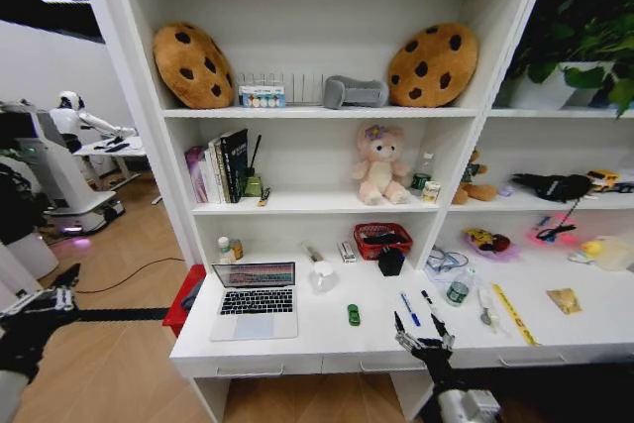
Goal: Organize the objects on the table.
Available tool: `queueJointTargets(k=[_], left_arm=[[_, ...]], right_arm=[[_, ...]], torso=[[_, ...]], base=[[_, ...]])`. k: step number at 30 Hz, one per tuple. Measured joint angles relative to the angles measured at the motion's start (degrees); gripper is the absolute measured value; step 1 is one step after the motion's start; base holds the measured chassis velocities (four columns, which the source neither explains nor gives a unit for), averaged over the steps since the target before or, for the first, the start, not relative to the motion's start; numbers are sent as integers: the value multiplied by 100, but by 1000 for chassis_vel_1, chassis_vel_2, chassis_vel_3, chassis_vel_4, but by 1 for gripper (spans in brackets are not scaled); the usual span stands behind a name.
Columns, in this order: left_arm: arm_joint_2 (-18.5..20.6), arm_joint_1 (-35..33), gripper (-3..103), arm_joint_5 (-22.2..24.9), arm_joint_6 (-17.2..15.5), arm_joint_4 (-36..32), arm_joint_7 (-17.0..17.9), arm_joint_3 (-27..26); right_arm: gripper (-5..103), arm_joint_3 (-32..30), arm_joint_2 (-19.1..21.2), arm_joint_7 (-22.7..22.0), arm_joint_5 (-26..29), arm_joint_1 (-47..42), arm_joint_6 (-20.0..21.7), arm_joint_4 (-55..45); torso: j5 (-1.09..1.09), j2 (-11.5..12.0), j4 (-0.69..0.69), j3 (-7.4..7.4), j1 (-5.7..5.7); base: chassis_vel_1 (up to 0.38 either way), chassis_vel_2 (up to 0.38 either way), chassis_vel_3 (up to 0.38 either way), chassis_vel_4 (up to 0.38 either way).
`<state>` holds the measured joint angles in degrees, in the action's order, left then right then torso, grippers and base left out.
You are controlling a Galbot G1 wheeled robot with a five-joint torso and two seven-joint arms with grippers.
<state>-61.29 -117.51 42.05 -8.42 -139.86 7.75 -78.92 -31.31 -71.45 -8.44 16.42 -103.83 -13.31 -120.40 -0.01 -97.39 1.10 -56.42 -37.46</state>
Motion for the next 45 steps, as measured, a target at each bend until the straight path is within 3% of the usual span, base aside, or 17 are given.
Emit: queueJointTargets(k=[5, 8, 10, 11, 13, 14, 17, 21, 24, 29, 32, 34, 35, 37, 41, 44, 45], left_arm=[[46, 33, 0, -35, 13, 10, -69, 113], [231, 112, 0, -132, 116, 33, -383, 437], [828, 132, 0, -204, 302, 186, -773, 603], [828, 132, 0, -204, 302, 186, -773, 603], [2149, 417, 0, 113, 314, 818, -800, 604], [2149, 417, 0, 113, 314, 818, -800, 604], [3117, 986, 0, 325, 185, 1572, -713, 994], [3519, 1245, 0, 332, 130, 1882, -768, 1318], [3999, 2001, 0, 236, 92, 2300, -892, 2300], [4204, 2931, 0, 222, 78, 2550, -979, 3296], [4234, 3147, 0, 218, 76, 2620, -982, 3532], [4241, 3957, 0, 167, 58, 2802, -1013, 4514], [4241, 3957, 0, 167, 58, 2802, -1013, 4514], [4123, 4826, 0, 76, 2, 2868, -1008, 5455], [3976, 5397, 0, -20, -36, 2909, -971, 6069], [3616, 6440, 0, -140, -108, 3141, -892, 7302], [3616, 6440, 0, -140, -108, 3141, -892, 7302]], right_arm=[[100, 21, -16, 10, -46, -20, 0, -68], [100, 25, -64, 42, -170, -100, -4, -180], [100, -73, -141, 73, -235, -252, -48, -317], [100, -73, -141, 73, -235, -252, -48, -317], [100, -150, -278, 95, -359, -403, -143, -360], [100, -150, -278, 95, -359, -403, -143, -360], [100, -150, -429, 139, -511, -442, -202, -347], [100, -149, -488, 148, -564, -420, -214, -293], [100, -175, -586, 151, -621, -354, -233, -143], [100, -211, -679, 150, -640, -319, -237, -63], [100, -214, -696, 148, -655, -317, -237, -48], [100, -213, -769, 141, -709, -300, -237, 4], [100, -213, -769, 141, -709, -300, -237, 4], [100, -212, -816, 134, -747, -295, -236, 50], [100, -229, -835, 130, -753, -290, -237, 82], [100, -273, -839, 123, -749, -254, -234, 146], [100, -273, -839, 123, -749, -254, -234, 146]], torso=[[-1, 0, 0, 0, 0], [-1, 0, 3, 0, 0], [-1, 0, 2, 0, 0], [-1, 0, 2, 0, 0], [0, 0, 5, 0, 0], [0, 0, 5, 0, 0], [-2, 0, 4, -1, -1], [1, 0, 4, -1, 0], [0, 0, 1, -1, 0], [0, 1, 3, -1, -1], [1, 1, 3, -1, -1], [-1, 0, 0, -1, 0], [-1, 0, 0, -1, 0], [0, 1, 3, -1, 0], [4, 0, 3, 0, 0], [-1, 1, 1, -1, 0], [-1, 1, 1, -1, 0]], base=[[0, 0, 0, 0], [0, 0, 0, 0], [0, 0, 0, 0], [0, 0, 0, 0], [0, 0, 0, 0], [0, 0, 0, 0], [0, 0, 0, 0], [0, 0, 0, 0], [0, 0, 0, 0], [0, 0, 0, 0], [0, 0, 0, 0], [0, 0, 0, 0], [0, 0, 0, 0], [0, 0, 0, 0], [0, 0, 0, 0], [0, 0, 0, 0], [0, 0, 0, 0]])
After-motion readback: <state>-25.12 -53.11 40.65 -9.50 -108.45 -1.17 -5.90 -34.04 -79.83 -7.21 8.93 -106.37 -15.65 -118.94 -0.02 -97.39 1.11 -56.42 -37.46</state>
